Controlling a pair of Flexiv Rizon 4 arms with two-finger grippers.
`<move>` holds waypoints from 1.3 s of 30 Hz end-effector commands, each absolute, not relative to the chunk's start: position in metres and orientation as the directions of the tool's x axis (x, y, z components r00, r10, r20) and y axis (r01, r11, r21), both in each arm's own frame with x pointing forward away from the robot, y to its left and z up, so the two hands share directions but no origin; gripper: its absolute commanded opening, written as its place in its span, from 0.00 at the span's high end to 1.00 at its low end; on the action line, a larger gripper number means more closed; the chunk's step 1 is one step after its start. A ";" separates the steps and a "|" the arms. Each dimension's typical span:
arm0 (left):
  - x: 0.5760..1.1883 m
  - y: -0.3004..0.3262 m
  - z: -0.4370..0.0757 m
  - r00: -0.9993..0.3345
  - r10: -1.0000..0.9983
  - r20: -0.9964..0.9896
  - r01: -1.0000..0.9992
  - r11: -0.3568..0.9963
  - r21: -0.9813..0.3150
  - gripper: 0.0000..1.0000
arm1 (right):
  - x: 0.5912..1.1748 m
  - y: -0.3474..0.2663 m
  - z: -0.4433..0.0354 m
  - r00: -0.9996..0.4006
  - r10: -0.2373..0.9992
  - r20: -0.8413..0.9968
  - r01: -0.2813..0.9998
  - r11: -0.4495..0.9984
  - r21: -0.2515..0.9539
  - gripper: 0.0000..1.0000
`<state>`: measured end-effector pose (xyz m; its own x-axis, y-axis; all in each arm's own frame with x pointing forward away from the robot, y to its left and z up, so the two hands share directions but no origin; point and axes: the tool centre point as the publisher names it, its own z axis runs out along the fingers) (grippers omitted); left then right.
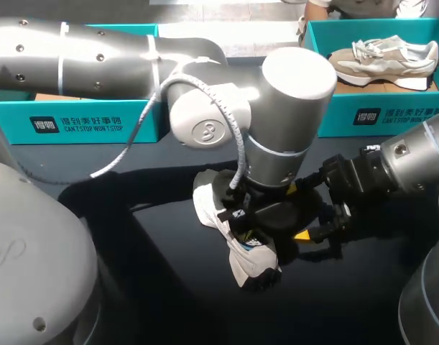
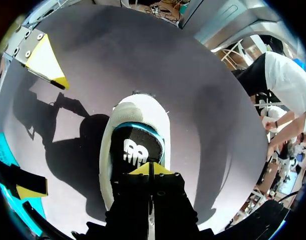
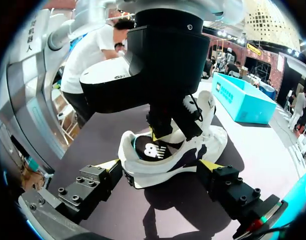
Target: Take the shoe out of the shoebox, open the shoe tongue, remove and reinsert the insole, then place the shoe into the shoebox
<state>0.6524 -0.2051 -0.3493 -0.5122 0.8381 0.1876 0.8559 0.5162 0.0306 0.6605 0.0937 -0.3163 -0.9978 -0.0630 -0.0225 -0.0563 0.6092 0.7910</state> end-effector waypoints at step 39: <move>0.639 -0.230 -0.397 -0.487 0.862 0.145 0.869 0.494 -0.020 1.00 | 0.660 0.096 -0.317 -0.998 -0.061 -0.023 -0.055 0.613 0.788 0.00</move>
<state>0.6386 -0.2272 -0.3845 -0.4878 0.8615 0.1409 0.8688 0.4948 -0.0174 0.6605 0.0937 -0.3163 -0.9978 -0.0629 -0.0225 -0.0563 0.6092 0.7910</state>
